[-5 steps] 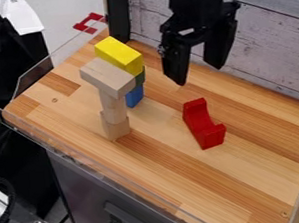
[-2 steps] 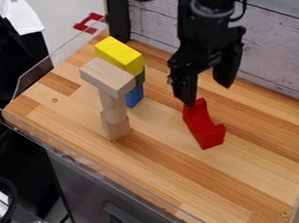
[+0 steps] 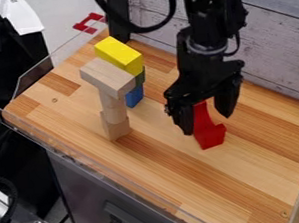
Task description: Put the red arch on top of the yellow rectangular tower
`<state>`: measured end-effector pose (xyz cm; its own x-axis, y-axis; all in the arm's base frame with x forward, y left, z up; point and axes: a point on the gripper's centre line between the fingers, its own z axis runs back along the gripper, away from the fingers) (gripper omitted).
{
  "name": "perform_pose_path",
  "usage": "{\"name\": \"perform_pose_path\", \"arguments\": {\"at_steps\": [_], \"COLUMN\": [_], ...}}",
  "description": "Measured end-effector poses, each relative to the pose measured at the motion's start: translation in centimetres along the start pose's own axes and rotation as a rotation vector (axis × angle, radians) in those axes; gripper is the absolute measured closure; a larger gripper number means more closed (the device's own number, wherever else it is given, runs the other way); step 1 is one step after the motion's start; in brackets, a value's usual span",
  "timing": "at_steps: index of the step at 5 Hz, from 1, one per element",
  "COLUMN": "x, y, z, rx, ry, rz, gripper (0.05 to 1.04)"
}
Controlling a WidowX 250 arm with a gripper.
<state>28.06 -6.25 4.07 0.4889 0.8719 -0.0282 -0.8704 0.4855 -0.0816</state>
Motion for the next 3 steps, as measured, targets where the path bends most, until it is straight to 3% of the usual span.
{"name": "perform_pose_path", "arguments": {"at_steps": [2, 3], "x": [-0.8, -1.1], "y": [0.1, -0.1], "z": [-2.2, -2.7], "rx": [0.052, 0.043], "ry": [0.057, 0.076], "rz": [-0.025, -0.013], "gripper": [0.085, 0.091]}}
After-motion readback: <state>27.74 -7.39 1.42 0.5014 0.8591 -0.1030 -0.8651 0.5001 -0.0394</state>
